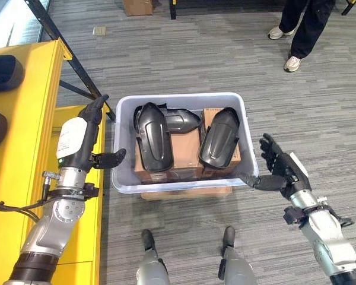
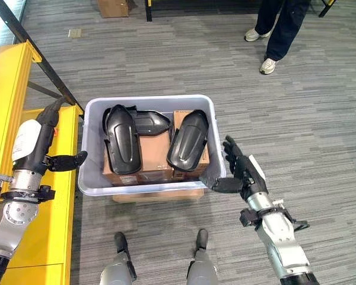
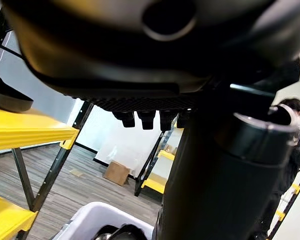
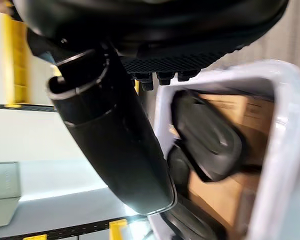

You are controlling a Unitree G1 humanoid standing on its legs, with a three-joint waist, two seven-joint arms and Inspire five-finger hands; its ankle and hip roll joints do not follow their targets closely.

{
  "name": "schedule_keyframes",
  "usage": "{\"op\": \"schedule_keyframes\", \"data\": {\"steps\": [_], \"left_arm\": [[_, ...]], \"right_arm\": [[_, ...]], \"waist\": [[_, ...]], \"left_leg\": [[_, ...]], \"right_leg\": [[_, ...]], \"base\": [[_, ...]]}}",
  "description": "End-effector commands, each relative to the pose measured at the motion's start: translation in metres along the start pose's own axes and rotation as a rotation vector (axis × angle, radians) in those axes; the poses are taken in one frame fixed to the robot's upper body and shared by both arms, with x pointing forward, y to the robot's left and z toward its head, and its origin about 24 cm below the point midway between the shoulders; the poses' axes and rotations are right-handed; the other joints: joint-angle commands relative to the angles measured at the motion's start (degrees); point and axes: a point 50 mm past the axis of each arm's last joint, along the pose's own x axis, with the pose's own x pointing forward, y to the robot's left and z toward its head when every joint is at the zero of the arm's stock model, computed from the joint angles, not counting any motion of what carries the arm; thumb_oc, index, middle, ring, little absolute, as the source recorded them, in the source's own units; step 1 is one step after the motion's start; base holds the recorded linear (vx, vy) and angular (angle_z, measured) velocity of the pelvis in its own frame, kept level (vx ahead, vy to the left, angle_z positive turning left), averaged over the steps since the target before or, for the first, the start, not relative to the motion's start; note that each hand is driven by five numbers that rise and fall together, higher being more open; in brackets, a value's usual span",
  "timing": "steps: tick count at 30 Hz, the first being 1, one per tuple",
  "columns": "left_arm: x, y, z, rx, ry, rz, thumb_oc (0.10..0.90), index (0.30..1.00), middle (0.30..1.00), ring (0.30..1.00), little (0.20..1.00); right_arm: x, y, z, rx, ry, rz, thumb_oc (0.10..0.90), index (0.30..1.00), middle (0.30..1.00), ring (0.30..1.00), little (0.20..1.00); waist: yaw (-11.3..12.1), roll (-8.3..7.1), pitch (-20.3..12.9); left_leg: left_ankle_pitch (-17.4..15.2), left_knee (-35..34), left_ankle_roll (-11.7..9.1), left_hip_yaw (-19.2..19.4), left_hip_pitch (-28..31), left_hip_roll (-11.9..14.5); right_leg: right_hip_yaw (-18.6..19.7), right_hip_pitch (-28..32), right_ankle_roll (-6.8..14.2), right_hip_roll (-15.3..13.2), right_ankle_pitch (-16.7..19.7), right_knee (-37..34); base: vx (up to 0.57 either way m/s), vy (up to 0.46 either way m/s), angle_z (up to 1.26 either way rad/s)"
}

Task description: Move parts from the plastic box to the shelf.

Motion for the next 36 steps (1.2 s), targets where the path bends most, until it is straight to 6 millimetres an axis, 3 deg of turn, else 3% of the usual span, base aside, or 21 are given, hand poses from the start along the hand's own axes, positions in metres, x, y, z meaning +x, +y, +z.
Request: {"op": "schedule_keyframes", "data": {"steps": [1, 7, 9, 10, 12, 14, 15, 21, 28, 36], "left_arm": [[0.03, 0.04, 0.031, -0.029, -0.194, 0.169, 0.9, 1.0, 1.0, 1.0, 1.0], [0.037, 0.032, 0.043, -0.066, -0.24, 0.114, 0.9, 1.0, 1.0, 1.0, 1.0], [0.038, 0.027, 0.047, -0.087, -0.251, 0.087, 0.9, 1.0, 1.0, 1.0, 1.0], [0.038, 0.027, 0.047, -0.087, -0.249, 0.09, 0.9, 1.0, 1.0, 1.0, 1.0], [0.038, 0.023, 0.05, -0.112, -0.256, 0.057, 0.9, 1.0, 1.0, 1.0, 1.0], [0.038, 0.016, 0.049, -0.15, -0.243, 0.039, 0.9, 1.0, 1.0, 1.0, 1.0], [0.039, 0.008, 0.051, -0.183, -0.235, 0.027, 0.9, 1.0, 1.0, 1.0, 1.0], [0.042, -0.008, 0.054, -0.231, -0.218, 0.003, 0.9, 1.0, 1.0, 1.0, 1.0], [0.044, -0.022, 0.057, -0.26, -0.199, -0.022, 0.9, 1.0, 1.0, 1.0, 1.0], [0.044, -0.032, 0.059, -0.271, -0.19, -0.044, 0.9, 1.0, 1.0, 1.0, 1.0]], "right_arm": [[0.015, -0.015, 0.086, -0.176, -0.4, -0.039, 0.9, 1.0, 1.0, 1.0, 1.0], [0.049, -0.022, 0.133, -0.485, -0.49, -0.075, 0.9, 1.0, 1.0, 1.0, 1.0], [0.063, -0.018, 0.163, -0.64, -0.555, -0.079, 0.9, 1.0, 1.0, 1.0, 1.0], [0.064, -0.017, 0.164, -0.641, -0.557, -0.078, 0.9, 1.0, 1.0, 1.0, 1.0], [0.079, -0.005, 0.211, -0.875, -0.652, -0.072, 0.9, 1.0, 1.0, 1.0, 1.0], [0.095, 0.005, 0.224, -0.967, -0.65, -0.063, 0.9, 1.0, 1.0, 1.0, 1.0], [0.112, 0.018, 0.224, -1.031, -0.618, -0.04, 0.9, 1.0, 1.0, 1.0, 1.0], [0.142, 0.035, 0.206, -0.96, -0.523, -0.08, 0.9, 1.0, 1.0, 1.0, 1.0], [0.163, 0.064, 0.185, -0.887, -0.434, -0.043, 0.9, 1.0, 1.0, 1.0, 1.0], [0.17, 0.059, 0.154, -0.844, -0.313, -0.071, 0.9, 1.0, 1.0, 1.0, 1.0]], "waist": [[-0.32, -1.55, -2.64], [0.79, -1.85, -2.3], [1.14, -1.96, -2.28], [1.03, -1.88, -2.22], [1.76, -2.04, -2.22], [2.28, -2.07, -2.15], [2.46, -1.88, -1.84], [3.39, -1.75, -1.31], [3.98, -2.04, -0.79], [4.2, -2.37, -0.3]], "left_leg": [[-6.8, 9.83, 0.88, -2.41, -4.11, 0.21], [-6.73, 10.08, 0.87, -2.3, -4.65, 0.3], [-6.61, 10.02, 0.82, -2.06, -4.97, 0.3], [-6.61, 10.03, 0.82, -2.03, -4.99, 0.31], [-6.42, 10.01, 0.69, -1.89, -5.48, 0.37], [-6.28, 10.0, 0.68, -1.73, -5.73, 0.42], [-6.15, 9.95, 0.76, -1.56, -5.9, 0.33], [-6.0, 9.96, 1.02, -1.73, -6.68, -0.13], [-5.63, 10.07, 1.35, -1.9, -7.65, -0.32], [-6.28, 10.94, 1.37, -2.53, -8.17, -0.25]], "right_leg": [[0.02, -2.03, -0.32, -3.0, -7.96, 8.09], [0.21, -2.64, -0.25, -2.84, -7.56, 8.11], [0.39, -3.23, -0.28, -2.78, -7.49, 8.21], [0.43, -3.29, -0.29, -2.78, -7.5, 8.24], [0.89, -4.22, -0.38, -2.81, -7.52, 8.64], [1.19, -4.86, -0.49, -2.71, -7.53, 8.87], [1.41, -5.27, -0.59, -2.75, -7.59, 9.12], [1.29, -5.78, -0.94, -2.9, -7.5, 9.22], [1.45, -6.48, -1.21, -2.66, -6.98, 8.99], [1.26, -6.28, -1.31, -2.54, -7.3, 9.24]], "base": [[0.0, 0.0, 0.0], [-0.01, -0.002, 0.01], [0.0, 0.0, 0.0], [0.0, 0.0, 0.0], [-0.01, 0.003, -0.02], [-0.01, 0.003, -0.02], [0.0, 0.0, 0.0], [-0.01, 0.004, 0.0], [0.0, -0.001, -0.02], [0.0, 0.0, 0.0]]}}
